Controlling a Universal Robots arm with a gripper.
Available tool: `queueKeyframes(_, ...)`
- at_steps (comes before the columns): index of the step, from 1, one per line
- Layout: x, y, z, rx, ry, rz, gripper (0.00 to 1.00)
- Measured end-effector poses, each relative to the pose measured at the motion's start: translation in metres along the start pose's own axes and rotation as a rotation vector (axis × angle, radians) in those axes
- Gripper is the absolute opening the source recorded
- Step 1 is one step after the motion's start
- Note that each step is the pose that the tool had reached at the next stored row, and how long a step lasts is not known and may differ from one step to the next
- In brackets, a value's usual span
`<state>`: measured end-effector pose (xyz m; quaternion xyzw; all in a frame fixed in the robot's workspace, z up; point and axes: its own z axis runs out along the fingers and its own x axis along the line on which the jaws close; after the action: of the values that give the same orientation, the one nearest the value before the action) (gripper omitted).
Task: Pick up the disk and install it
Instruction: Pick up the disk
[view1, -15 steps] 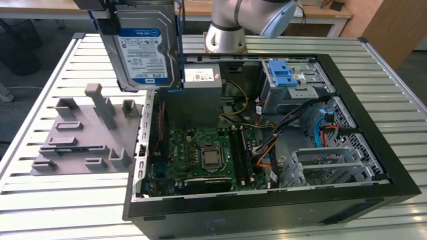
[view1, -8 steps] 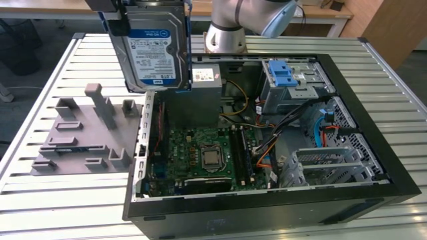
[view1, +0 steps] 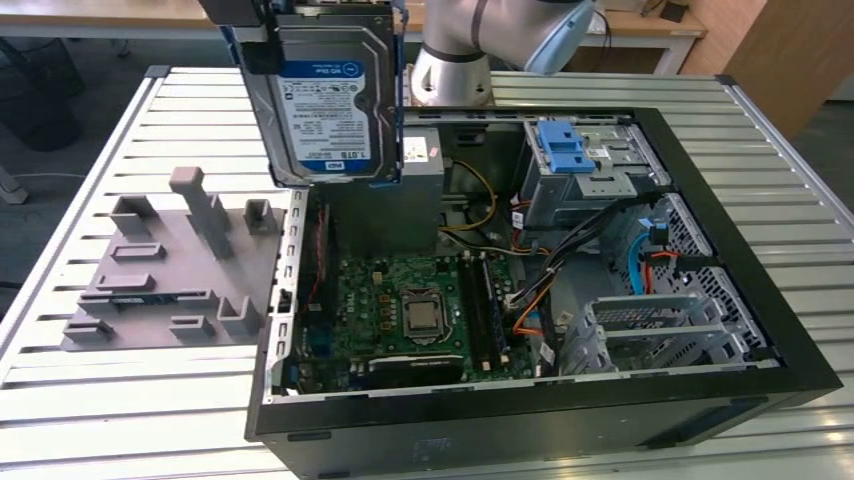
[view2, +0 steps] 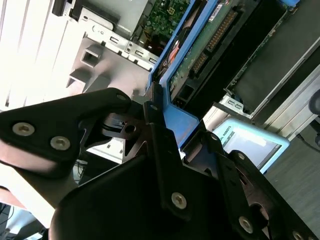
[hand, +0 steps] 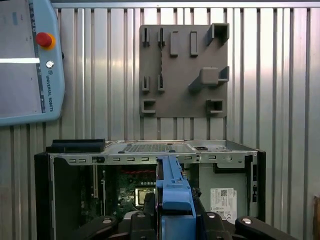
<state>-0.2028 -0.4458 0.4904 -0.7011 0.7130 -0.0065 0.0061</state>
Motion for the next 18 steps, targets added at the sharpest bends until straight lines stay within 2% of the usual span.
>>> queueKeyframes(18, 0.0030, -0.0369, 0.0007, 0.0001, 0.0000, 0.000, 0.36)
